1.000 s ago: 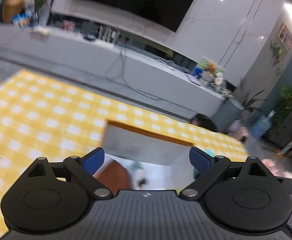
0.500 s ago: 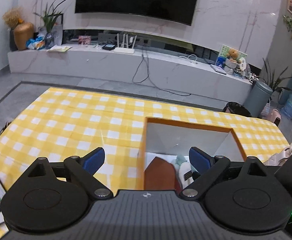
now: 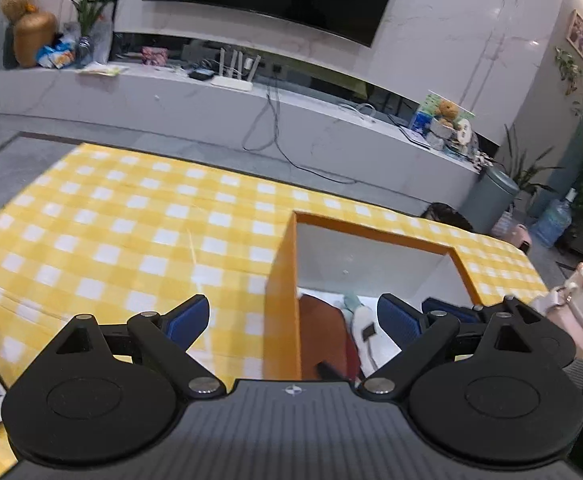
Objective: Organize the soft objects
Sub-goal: 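Open both tools to drop the felt and backpack into the orange box, then move both tools back and grasp the navy cloth strap with the right tool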
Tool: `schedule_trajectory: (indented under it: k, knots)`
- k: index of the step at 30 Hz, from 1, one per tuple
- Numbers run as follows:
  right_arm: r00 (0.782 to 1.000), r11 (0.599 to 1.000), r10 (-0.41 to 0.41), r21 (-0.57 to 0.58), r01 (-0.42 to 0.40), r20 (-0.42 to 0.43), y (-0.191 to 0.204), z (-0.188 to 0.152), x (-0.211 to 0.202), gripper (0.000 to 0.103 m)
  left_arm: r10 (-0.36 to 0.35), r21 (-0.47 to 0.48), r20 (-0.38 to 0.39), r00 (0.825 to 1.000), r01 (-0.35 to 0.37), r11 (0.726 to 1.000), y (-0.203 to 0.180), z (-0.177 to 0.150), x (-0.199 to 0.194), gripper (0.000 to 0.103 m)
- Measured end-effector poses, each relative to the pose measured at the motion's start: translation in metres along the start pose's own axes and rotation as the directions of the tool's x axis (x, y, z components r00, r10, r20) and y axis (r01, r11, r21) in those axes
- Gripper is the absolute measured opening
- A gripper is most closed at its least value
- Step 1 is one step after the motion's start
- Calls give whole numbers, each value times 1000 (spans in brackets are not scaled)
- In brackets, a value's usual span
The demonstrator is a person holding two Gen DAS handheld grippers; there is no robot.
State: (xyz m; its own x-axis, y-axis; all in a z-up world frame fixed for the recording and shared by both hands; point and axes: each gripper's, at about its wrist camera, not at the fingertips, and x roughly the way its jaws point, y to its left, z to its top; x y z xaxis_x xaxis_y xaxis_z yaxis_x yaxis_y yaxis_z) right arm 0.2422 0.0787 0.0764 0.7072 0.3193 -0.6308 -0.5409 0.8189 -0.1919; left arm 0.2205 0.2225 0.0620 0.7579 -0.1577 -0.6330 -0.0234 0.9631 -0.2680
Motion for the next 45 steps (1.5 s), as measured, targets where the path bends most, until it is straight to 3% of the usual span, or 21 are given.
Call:
schedule_trajectory:
  k: [2,9,11,15,17,23,27,31,35,37,39,41,45]
  knots:
    - [1000,1000,7,-19,-7,15,4,2,-10,100,-24,2,-14,1000,24,1000,-1,-2,3,103]
    - [1000,998,9,-66,-10,-12,11,8,-45,100,-54,80,-35,998,56,995,-15,-9,5,103]
    - [999,996,-42,-74,41,-13,11,5,-58,100,-83,60,-45,996,85,995,-15,-8,6,103]
    - [998,998,-51,-43,52,29,3,-8,-102,100,-174,7,-45,984,175,985,-16,-7,2,103]
    - [997,998,-51,-20,53,56,-5,-16,-131,100,-181,0,-32,983,181,983,-19,-6,-3,103]
    - [976,979,-195,84,186,102,-47,-54,-210,100,-194,-25,29,981,195,980,-34,-4,-26,103]
    - [931,914,-361,222,339,62,-101,-97,-243,100,-236,-39,66,969,239,970,-55,-1,-44,103]
    - [908,804,-417,454,383,-27,-154,-153,-274,100,-291,78,101,951,284,956,-98,-8,-63,103]
    - [869,728,-482,498,470,-115,-189,-198,-281,100,-287,132,114,951,271,953,-140,-25,-68,103]
    - [844,688,-510,511,516,-166,-200,-216,-273,100,-289,149,79,954,275,950,-161,-36,-62,103]
    - [841,667,-505,531,523,-194,-216,-231,-264,100,-319,176,38,947,308,935,-181,-47,-54,103]
    - [857,659,-468,560,501,-215,-234,-244,-243,100,-346,196,-2,938,340,920,-196,-56,-47,103]
    - [846,610,-448,593,526,-289,-278,-274,-189,100,-391,266,-99,915,403,876,-225,-76,-35,103]
